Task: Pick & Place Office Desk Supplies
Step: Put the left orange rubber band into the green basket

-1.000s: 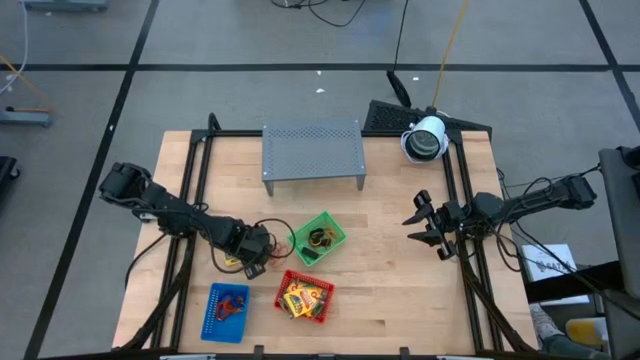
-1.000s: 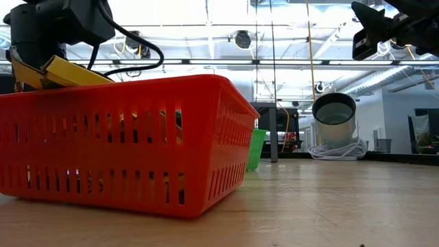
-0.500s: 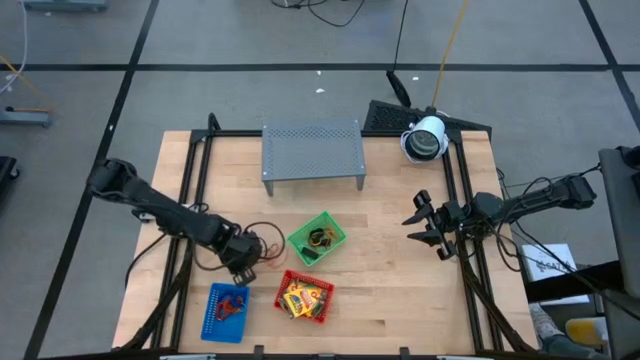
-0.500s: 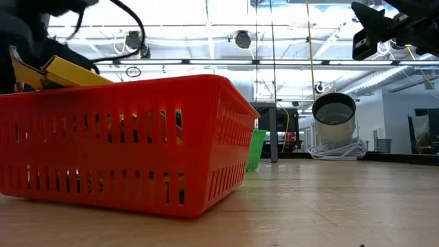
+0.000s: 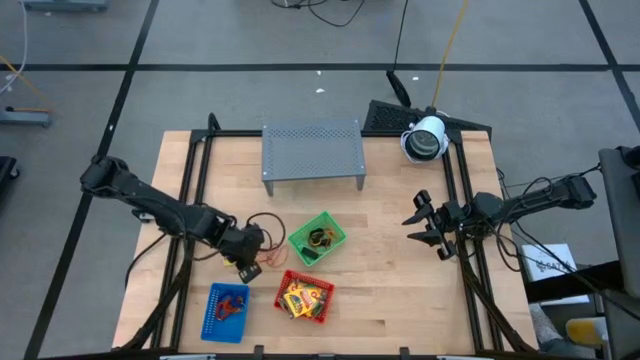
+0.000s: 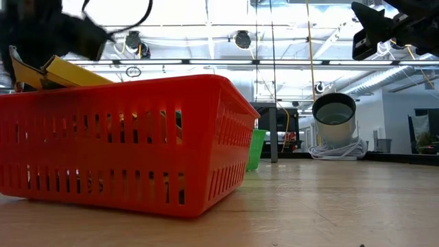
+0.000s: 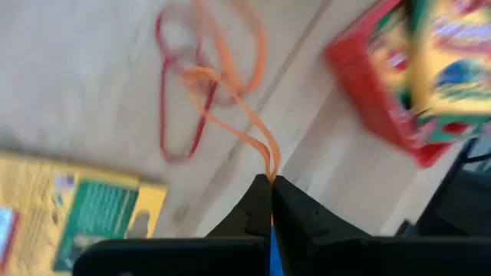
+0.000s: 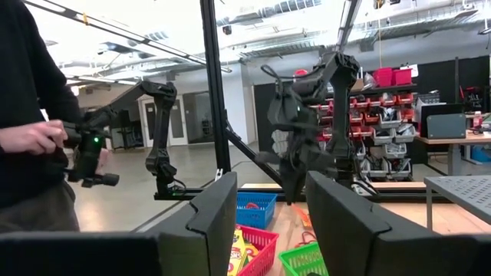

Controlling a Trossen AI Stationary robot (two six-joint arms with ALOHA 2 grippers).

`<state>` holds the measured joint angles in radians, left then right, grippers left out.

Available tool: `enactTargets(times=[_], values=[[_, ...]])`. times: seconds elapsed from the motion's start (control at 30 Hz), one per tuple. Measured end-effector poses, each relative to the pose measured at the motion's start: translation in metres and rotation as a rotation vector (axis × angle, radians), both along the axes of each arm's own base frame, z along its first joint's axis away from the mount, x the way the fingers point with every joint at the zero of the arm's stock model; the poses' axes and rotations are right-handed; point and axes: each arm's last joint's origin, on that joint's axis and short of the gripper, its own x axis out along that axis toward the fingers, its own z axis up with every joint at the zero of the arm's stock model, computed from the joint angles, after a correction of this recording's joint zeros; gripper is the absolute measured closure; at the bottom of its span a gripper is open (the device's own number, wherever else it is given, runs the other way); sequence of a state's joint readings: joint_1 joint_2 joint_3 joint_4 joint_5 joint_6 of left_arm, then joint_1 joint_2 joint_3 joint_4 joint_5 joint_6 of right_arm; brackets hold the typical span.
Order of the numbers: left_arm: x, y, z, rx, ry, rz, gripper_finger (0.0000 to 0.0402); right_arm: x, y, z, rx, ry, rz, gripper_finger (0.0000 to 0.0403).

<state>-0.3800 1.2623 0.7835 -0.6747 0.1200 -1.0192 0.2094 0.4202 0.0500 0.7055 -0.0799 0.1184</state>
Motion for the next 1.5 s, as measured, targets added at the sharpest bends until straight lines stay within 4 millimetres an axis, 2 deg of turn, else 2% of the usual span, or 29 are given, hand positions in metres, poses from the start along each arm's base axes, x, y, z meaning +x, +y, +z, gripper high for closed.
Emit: enactTargets(times=[0.3, 0.4, 0.57, 0.67, 0.77, 1.07, 1.37, 1.5], values=[[0.031, 0.012, 0.065, 0.270, -0.137, -0.098, 0.0396, 0.000, 0.000, 0.000, 0.000, -0.001, 0.000, 0.0254], [0.060, 0.013, 0.077, 0.361, -0.161, -0.183, 0.0398, 0.000, 0.000, 0.000, 0.000, 0.000, 0.000, 0.0255], [0.113, 0.015, 0.083, 0.445, -0.172, -0.287, 0.0394, 0.000, 0.000, 0.000, 0.000, -0.001, 0.000, 0.0252], [0.138, 0.020, 0.079, 0.480, -0.165, -0.309, 0.0398, 0.000, 0.000, 0.000, 0.000, 0.000, 0.000, 0.0255], [0.151, 0.026, 0.069, 0.479, -0.135, -0.301, 0.0396, 0.000, 0.000, 0.000, 0.000, 0.000, 0.000, 0.0258], [0.165, 0.027, 0.039, 0.414, -0.050, -0.337, 0.0394, 0.000, 0.000, 0.000, 0.000, 0.000, 0.000, 0.0254], [0.177, 0.030, 0.009, 0.404, 0.010, -0.306, 0.0394, 0.000, 0.000, 0.000, 0.000, -0.001, 0.000, 0.0256], [0.176, 0.035, -0.001, 0.411, 0.027, -0.252, 0.0384, 0.000, 0.000, 0.000, 0.000, 0.002, 0.000, 0.0258]])
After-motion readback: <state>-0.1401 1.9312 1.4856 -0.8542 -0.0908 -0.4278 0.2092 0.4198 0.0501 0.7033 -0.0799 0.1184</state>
